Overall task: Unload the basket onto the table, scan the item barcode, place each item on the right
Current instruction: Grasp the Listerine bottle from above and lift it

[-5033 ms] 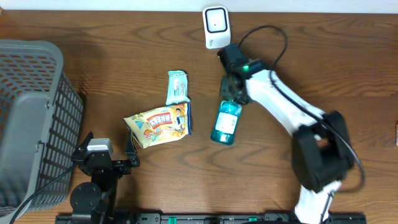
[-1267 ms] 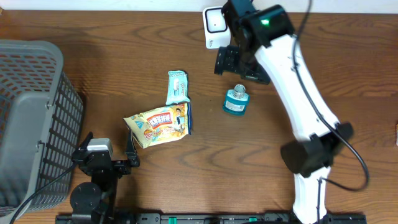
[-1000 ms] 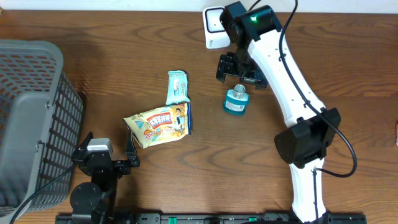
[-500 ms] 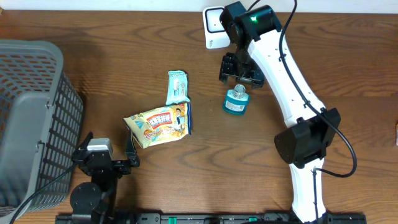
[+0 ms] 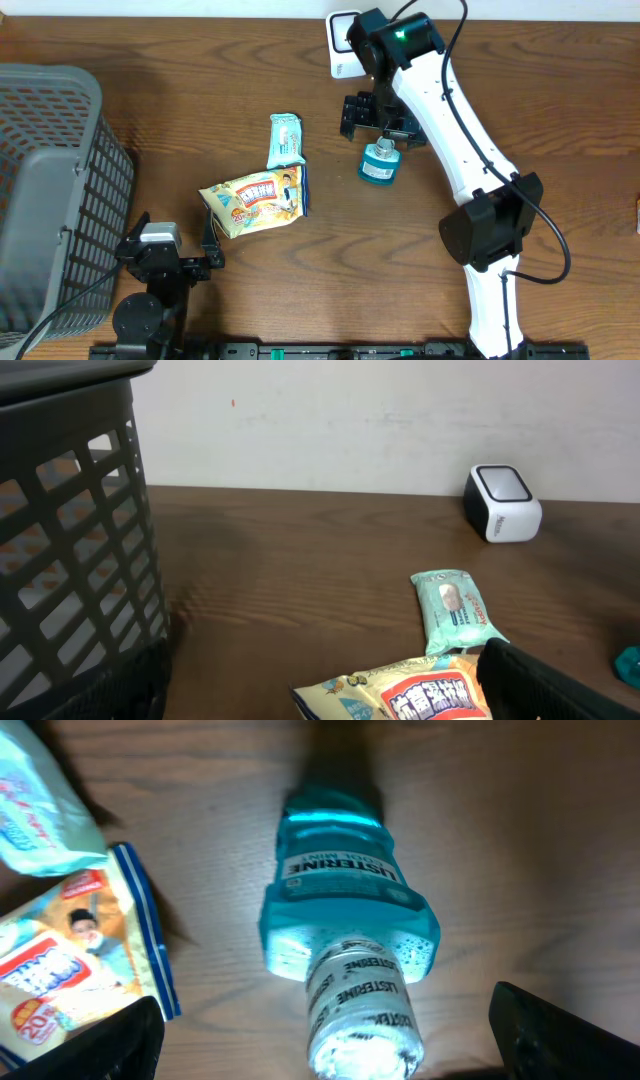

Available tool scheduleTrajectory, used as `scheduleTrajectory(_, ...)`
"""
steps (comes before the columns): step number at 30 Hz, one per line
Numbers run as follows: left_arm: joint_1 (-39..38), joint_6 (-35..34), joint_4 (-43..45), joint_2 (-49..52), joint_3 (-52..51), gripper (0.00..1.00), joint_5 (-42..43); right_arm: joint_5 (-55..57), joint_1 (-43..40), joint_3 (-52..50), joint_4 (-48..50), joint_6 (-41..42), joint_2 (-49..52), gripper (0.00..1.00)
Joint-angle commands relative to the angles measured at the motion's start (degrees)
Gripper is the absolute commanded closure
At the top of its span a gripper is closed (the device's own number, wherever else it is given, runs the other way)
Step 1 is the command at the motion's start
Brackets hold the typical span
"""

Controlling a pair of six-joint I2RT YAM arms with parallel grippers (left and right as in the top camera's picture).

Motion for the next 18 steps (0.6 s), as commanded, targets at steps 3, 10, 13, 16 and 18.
scheduleTrajectory(3,0.2,-0.3,0.1,-0.3,0.0,0.02,0.8,1.4,-0.1,-4.2,-0.2,3.5,-0.2,0.01)
scheduleTrajectory(10,0.2,-0.3,0.1,-0.3,0.0,0.02,0.8,1.4,-0.3,-9.2,2.8,4.5,-0.2,0.01)
scheduleTrajectory(13,0.2,-0.3,0.1,-0.3,0.0,0.02,0.8,1.6,-0.3,-11.8,6.0,4.5,-0.2,0.01)
scheduleTrajectory(16,0.2,-0.3,0.1,-0.3,0.0,0.02,0.8,2.3,-0.5,-14.6,8.4,4.5,-0.2,0.01)
scheduleTrajectory(18,0.2,-0.3,0.1,-0.3,0.0,0.02,0.8,2.3,-0.6,-16.3,9.9,4.5,-0.2,0.01)
